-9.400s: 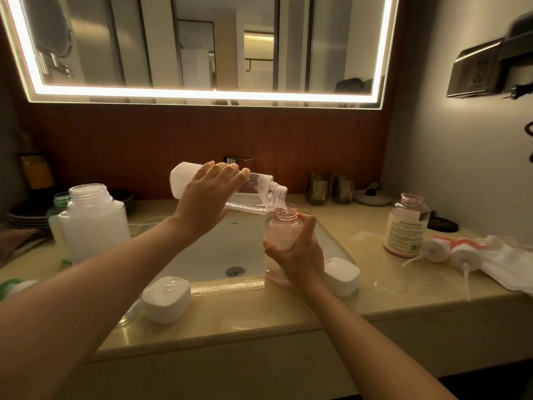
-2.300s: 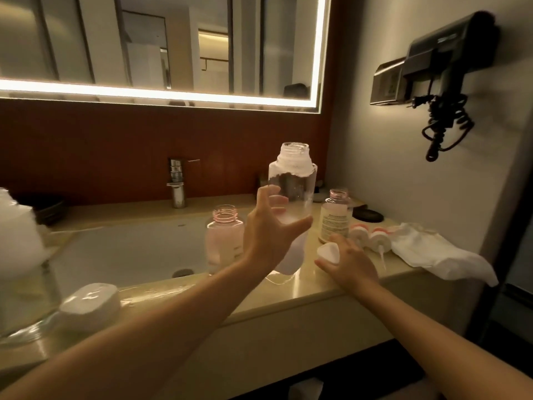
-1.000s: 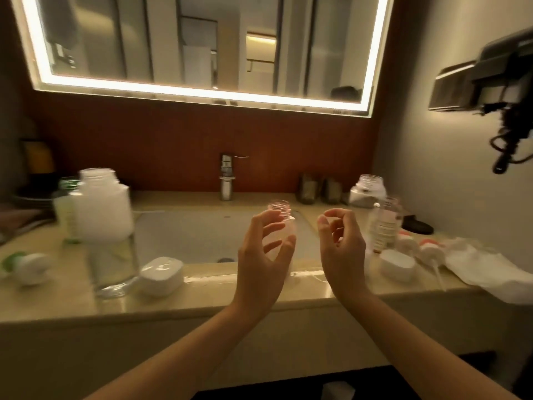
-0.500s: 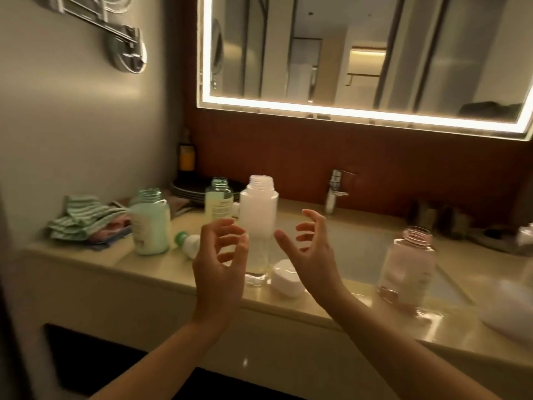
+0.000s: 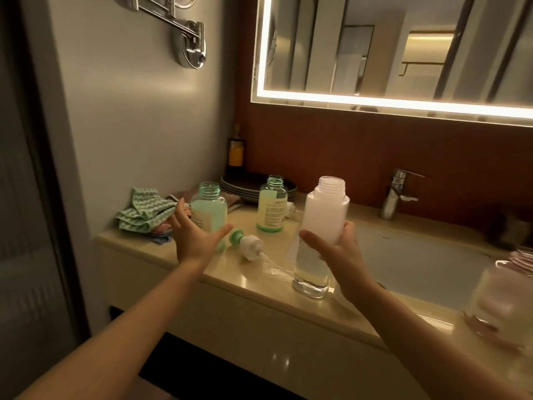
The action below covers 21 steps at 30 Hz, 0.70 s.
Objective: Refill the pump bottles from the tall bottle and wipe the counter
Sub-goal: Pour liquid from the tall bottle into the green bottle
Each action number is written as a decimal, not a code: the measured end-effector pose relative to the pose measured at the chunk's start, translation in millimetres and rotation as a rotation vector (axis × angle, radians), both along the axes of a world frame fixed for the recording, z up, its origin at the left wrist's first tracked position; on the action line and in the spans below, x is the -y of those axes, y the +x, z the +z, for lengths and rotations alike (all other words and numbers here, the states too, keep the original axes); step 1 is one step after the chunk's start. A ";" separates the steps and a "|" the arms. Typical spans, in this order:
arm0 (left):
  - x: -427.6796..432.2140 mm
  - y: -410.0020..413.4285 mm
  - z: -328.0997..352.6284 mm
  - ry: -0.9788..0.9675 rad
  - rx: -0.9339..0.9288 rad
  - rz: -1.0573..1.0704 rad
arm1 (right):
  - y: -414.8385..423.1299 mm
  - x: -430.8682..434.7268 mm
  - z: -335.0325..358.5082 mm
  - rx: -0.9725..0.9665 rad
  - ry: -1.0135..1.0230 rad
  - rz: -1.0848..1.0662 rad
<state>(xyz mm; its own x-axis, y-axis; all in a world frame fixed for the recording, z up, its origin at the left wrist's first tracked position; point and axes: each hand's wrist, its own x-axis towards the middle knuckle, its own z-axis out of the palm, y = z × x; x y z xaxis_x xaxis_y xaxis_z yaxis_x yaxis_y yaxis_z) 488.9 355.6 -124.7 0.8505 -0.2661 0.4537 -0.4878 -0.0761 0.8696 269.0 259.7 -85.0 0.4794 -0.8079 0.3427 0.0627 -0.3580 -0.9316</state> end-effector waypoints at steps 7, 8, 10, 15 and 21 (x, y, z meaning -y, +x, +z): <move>13.6 18.4 -0.5 0.092 -0.014 -0.067 | 1.6 3.7 1.0 -0.036 -0.071 -0.048; 13.7 17.8 0.3 0.099 0.004 -0.057 | 2.0 3.9 0.9 -0.039 -0.081 -0.058; 12.1 15.7 7.2 0.072 0.042 -0.033 | 2.6 4.4 2.5 -0.041 -0.102 -0.064; 4.3 -0.8 43.8 -0.014 0.181 -0.037 | 7.5 7.5 20.7 0.002 -0.148 -0.075; 9.9 -65.0 68.4 -0.095 0.249 -0.244 | -15.7 15.1 62.7 0.130 -0.173 -0.110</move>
<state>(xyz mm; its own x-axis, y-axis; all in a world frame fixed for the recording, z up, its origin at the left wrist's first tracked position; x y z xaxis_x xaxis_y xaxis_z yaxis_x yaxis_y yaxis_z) 423.9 345.8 -56.3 0.6276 -0.3947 0.6711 -0.6792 0.1438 0.7197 253.3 244.7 -22.3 0.3342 -0.7767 0.5339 0.1294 -0.5232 -0.8423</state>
